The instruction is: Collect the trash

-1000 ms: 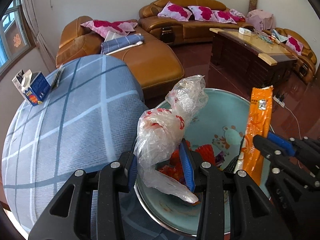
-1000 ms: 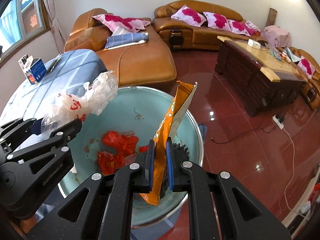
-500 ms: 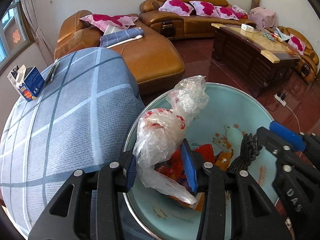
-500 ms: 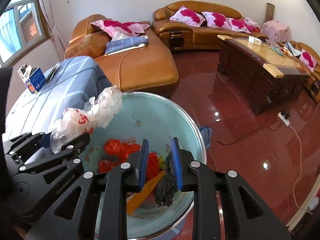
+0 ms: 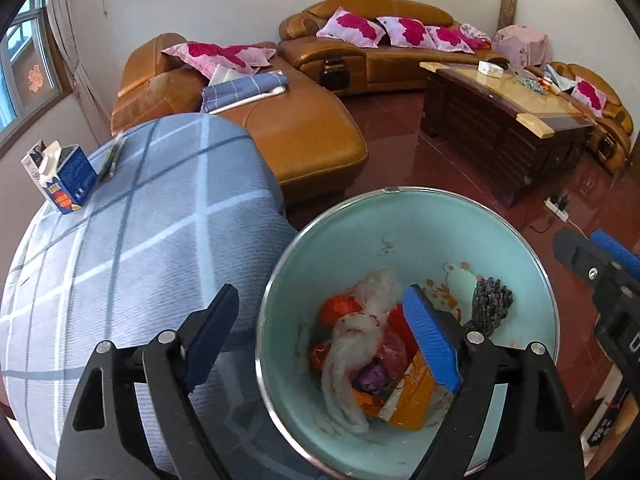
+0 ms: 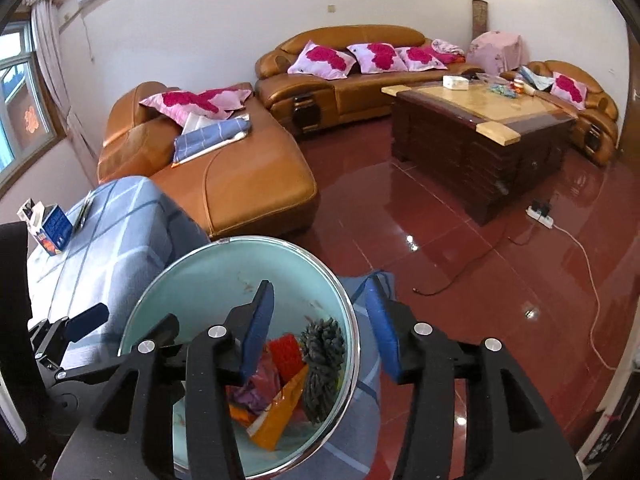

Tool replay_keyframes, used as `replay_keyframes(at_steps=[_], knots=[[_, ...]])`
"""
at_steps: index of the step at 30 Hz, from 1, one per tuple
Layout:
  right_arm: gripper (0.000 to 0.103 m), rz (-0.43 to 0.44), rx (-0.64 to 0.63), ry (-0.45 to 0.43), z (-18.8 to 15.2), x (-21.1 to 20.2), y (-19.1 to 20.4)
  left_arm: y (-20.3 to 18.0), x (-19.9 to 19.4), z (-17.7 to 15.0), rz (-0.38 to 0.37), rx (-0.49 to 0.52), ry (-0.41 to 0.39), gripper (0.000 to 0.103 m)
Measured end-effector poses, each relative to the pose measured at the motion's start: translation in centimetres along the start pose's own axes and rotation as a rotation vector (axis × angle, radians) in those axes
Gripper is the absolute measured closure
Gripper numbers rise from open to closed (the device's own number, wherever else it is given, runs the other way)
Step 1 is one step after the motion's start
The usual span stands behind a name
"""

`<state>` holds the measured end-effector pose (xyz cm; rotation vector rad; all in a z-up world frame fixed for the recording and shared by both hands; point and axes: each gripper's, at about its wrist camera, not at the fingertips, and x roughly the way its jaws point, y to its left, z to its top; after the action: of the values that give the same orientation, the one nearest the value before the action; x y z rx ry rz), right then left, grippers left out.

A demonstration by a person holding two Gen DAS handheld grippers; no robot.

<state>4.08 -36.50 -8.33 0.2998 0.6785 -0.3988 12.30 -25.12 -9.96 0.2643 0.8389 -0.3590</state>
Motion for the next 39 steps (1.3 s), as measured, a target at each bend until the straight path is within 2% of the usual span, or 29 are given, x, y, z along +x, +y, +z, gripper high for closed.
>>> replay_keyframes(at_steps=[6,15,25,39], knots=[[0.047,-0.039,0.016,-0.03,0.1,-1.2,1.1,1.9,-1.9,-0.5,0.009,-0.028,-0.03,0.017],[0.047,-0.057,-0.037,-0.051,-0.7,-2.9,4.5,5.2,-5.2,-1.4,0.026,-0.059,-0.081,0.016],[0.047,-0.088,-0.081,-0.072,-1.7,-5.2,6.2,8.1,-8.9,-2.5,0.029,-0.07,-0.13,0.015],[0.047,-0.098,0.01,-0.124,-4.0,-9.3,5.8,9.5,-12.9,-4.3,0.02,-0.057,-0.176,0.012]])
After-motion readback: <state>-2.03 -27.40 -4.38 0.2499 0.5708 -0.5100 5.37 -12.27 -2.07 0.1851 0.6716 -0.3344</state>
